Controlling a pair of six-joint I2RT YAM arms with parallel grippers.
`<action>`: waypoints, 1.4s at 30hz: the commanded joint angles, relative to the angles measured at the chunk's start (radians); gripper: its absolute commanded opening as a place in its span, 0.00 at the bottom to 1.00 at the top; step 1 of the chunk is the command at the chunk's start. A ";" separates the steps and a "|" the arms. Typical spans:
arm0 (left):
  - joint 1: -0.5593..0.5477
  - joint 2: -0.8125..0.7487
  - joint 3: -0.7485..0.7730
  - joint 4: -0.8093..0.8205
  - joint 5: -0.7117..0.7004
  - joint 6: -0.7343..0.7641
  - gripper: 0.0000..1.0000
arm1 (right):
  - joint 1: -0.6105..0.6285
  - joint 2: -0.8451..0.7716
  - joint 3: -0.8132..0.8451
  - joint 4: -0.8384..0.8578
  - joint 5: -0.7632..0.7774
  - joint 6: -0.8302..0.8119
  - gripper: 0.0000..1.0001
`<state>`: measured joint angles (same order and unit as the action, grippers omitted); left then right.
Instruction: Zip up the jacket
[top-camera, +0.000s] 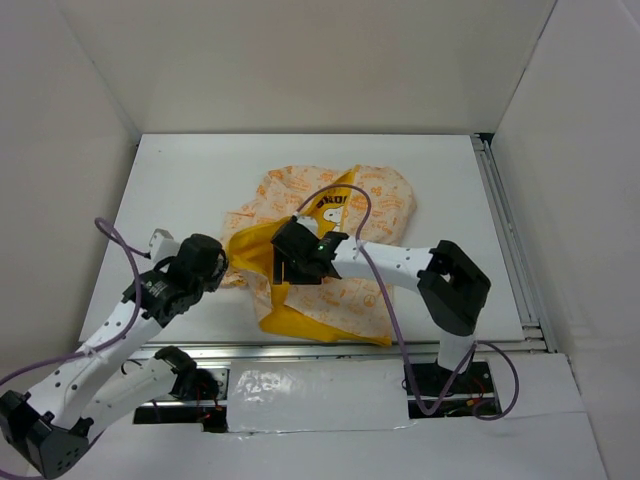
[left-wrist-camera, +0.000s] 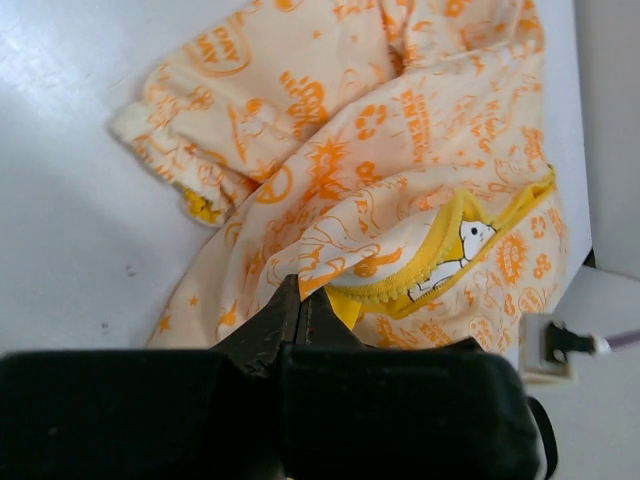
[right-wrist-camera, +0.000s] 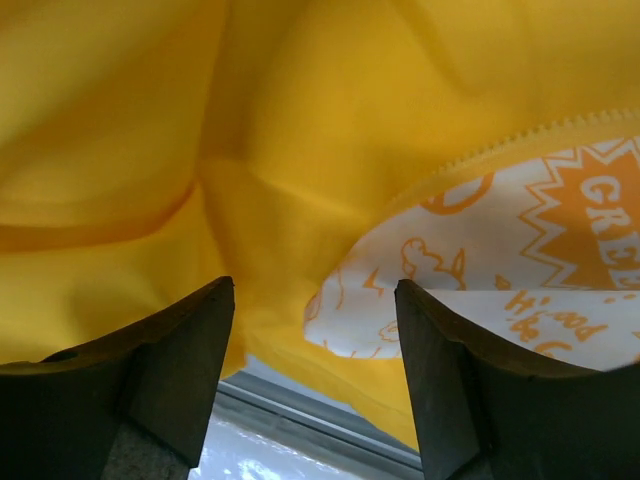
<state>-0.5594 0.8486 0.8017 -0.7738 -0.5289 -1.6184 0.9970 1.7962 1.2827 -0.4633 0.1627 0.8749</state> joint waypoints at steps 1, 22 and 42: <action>0.038 -0.051 -0.047 0.195 0.049 0.201 0.00 | 0.002 0.044 0.090 -0.153 0.003 0.029 0.73; 0.046 -0.042 -0.059 0.218 0.102 0.245 0.00 | 0.038 0.235 0.227 -0.345 -0.052 0.075 0.51; 0.042 -0.082 -0.084 0.280 0.164 0.327 0.00 | -0.006 0.081 0.043 -0.152 0.020 0.004 0.05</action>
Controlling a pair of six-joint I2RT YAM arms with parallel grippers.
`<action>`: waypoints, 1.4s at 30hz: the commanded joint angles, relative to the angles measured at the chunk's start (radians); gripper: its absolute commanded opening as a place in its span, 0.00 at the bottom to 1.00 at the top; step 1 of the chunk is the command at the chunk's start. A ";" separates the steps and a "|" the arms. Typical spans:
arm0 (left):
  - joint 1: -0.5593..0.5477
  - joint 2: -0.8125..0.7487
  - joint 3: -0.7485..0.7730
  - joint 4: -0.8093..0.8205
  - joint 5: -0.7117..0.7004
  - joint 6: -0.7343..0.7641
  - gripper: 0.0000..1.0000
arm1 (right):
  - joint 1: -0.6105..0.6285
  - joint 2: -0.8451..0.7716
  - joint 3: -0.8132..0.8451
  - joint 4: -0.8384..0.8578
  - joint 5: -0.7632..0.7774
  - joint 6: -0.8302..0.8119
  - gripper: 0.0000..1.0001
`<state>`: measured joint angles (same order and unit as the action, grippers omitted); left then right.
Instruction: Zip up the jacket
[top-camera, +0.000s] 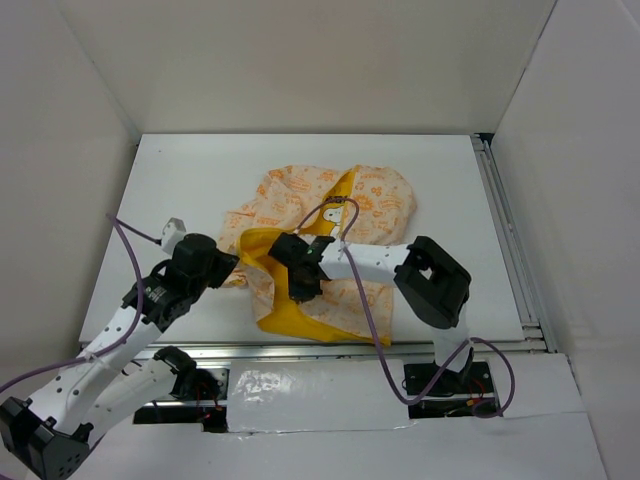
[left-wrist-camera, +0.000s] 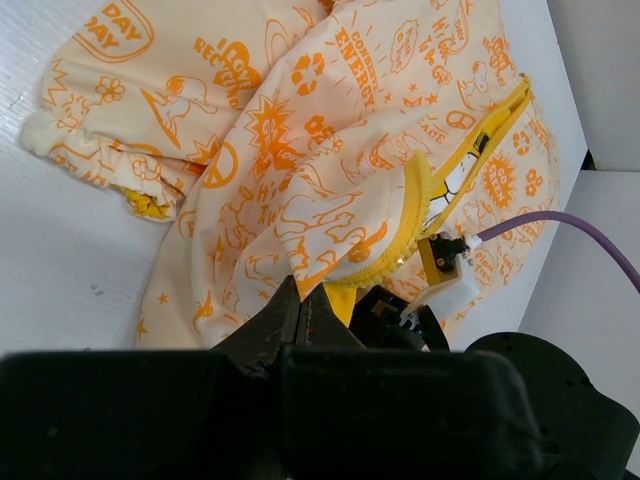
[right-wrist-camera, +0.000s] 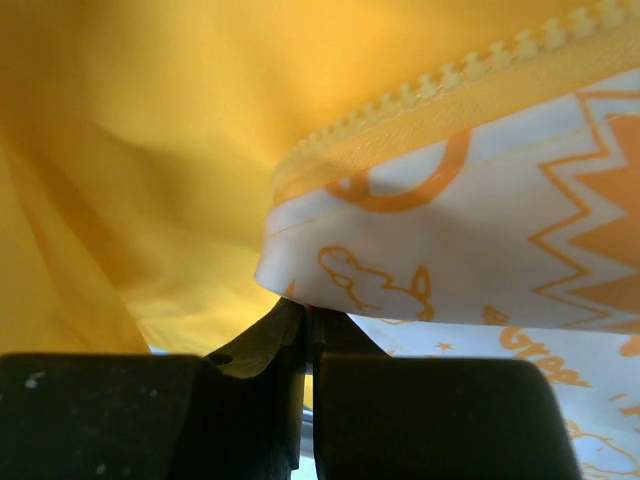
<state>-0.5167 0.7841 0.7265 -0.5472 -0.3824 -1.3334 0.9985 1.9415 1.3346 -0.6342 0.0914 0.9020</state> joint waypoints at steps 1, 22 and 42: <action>0.000 -0.019 -0.010 0.058 0.017 0.046 0.00 | -0.008 -0.082 -0.030 0.025 0.093 -0.040 0.04; -0.005 0.038 -0.001 0.113 0.057 0.120 0.00 | -0.080 -0.270 -0.296 0.146 -0.067 -0.207 0.46; -0.008 0.032 -0.009 0.121 0.065 0.131 0.00 | -0.005 -0.098 -0.048 0.033 0.071 -0.175 0.47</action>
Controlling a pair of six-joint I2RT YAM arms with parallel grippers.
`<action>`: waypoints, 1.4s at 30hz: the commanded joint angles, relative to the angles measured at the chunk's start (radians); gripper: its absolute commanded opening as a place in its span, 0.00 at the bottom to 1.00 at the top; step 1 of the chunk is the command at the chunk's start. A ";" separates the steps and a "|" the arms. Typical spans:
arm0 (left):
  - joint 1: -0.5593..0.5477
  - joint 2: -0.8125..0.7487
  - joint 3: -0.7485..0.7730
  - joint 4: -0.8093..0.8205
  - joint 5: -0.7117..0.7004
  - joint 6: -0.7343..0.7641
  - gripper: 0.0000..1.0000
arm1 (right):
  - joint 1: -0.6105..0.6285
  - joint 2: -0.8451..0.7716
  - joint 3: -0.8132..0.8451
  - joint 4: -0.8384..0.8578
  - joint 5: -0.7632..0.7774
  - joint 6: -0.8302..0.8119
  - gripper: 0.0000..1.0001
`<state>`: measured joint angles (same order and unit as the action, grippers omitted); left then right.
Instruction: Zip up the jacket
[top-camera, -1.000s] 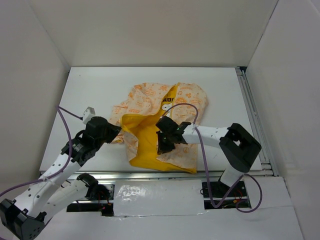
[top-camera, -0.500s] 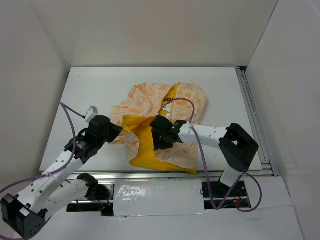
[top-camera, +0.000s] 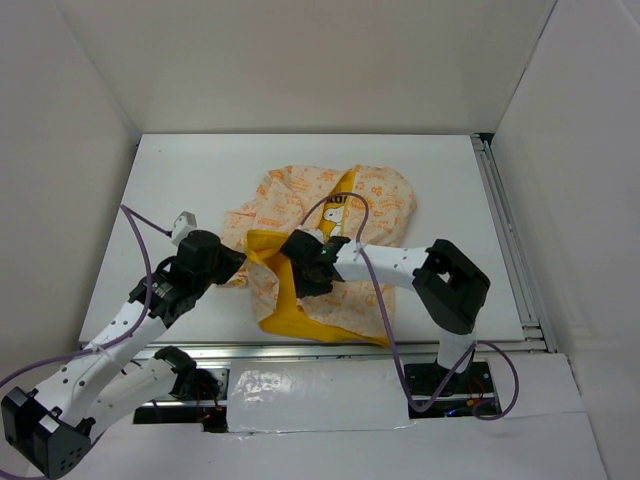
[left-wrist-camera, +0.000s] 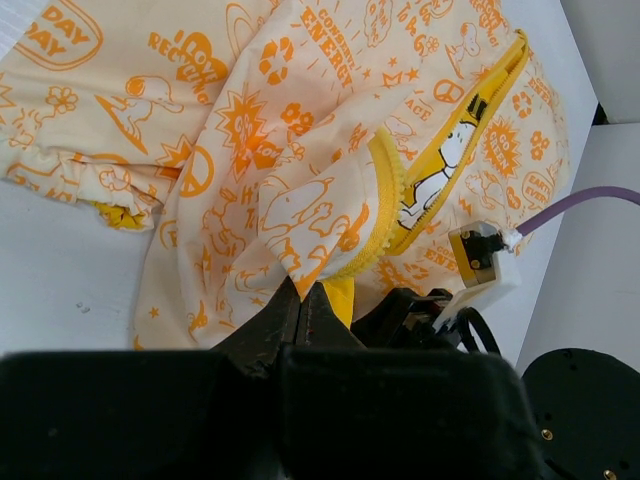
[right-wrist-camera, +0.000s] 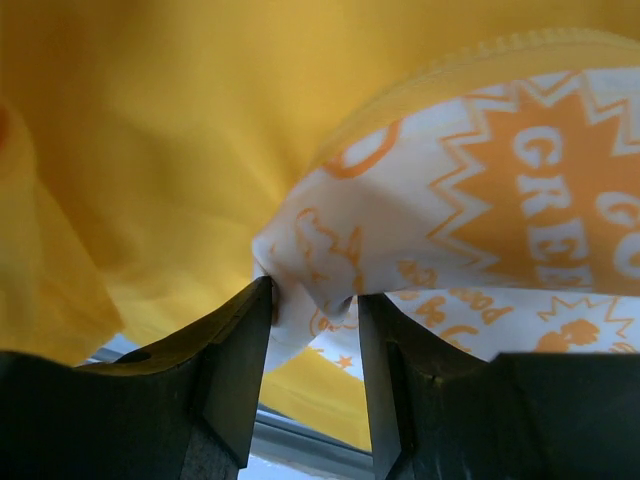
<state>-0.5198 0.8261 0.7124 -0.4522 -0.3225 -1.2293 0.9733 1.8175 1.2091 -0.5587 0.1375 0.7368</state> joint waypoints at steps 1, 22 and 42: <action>-0.005 -0.012 0.007 0.023 0.003 0.028 0.00 | 0.028 0.035 0.090 -0.072 0.030 -0.005 0.47; -0.008 -0.081 0.002 -0.051 -0.053 -0.009 0.00 | 0.090 0.163 0.316 -0.279 0.129 0.206 0.70; -0.008 -0.100 -0.004 -0.051 -0.050 -0.006 0.00 | 0.087 0.175 0.253 -0.302 0.155 0.273 0.26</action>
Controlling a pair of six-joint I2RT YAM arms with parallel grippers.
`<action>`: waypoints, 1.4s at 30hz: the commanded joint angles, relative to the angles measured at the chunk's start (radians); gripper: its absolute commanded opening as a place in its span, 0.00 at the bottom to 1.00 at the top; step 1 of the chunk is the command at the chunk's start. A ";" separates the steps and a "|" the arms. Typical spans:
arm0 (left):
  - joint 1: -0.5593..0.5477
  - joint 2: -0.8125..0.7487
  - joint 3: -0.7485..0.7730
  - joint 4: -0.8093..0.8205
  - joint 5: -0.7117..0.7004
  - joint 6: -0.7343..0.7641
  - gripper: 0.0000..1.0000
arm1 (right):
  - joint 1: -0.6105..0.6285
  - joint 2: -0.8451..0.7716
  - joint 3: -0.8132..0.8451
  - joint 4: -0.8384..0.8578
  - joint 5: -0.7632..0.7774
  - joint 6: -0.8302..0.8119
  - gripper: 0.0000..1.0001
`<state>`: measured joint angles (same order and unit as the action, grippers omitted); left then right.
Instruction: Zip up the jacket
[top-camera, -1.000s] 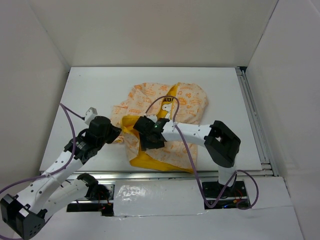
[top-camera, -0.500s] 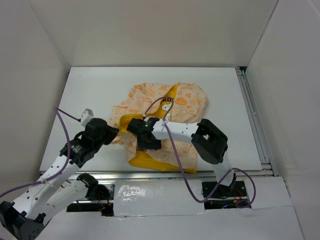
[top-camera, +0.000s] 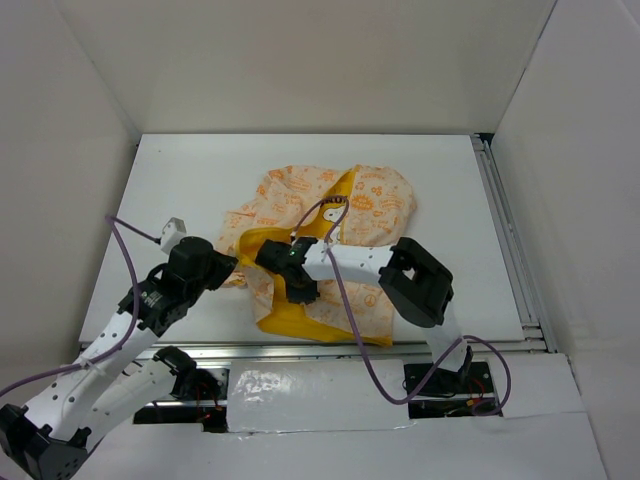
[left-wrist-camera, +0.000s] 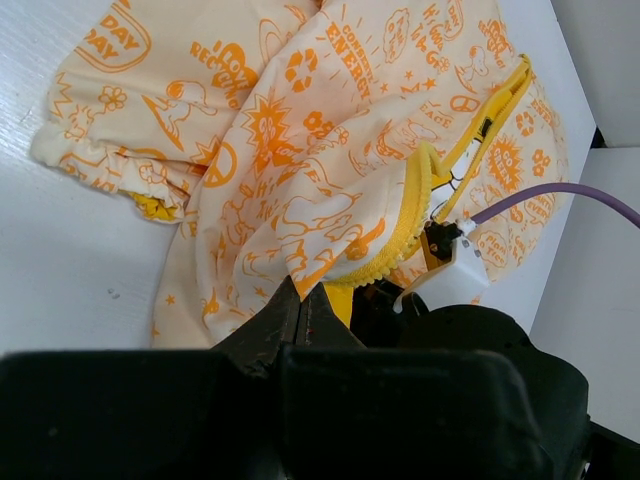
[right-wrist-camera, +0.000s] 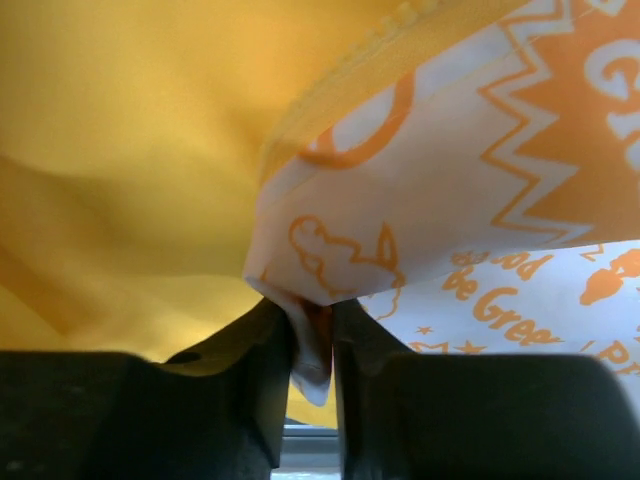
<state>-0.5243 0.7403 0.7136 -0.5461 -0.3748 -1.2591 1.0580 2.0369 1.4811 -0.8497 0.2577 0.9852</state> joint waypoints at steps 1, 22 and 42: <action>-0.003 -0.012 -0.006 0.047 0.007 0.027 0.00 | -0.001 -0.058 -0.036 0.004 0.037 0.020 0.25; -0.009 0.016 -0.072 0.467 0.340 0.355 0.00 | -0.174 -0.806 -0.801 1.106 -0.466 -0.509 0.00; -0.017 0.067 -0.170 0.997 0.709 0.339 0.00 | -0.375 -0.969 -1.044 1.831 -0.927 -0.478 0.00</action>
<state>-0.5350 0.8055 0.5617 0.2790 0.2714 -0.8970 0.6895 1.0950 0.4416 0.8322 -0.6716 0.4843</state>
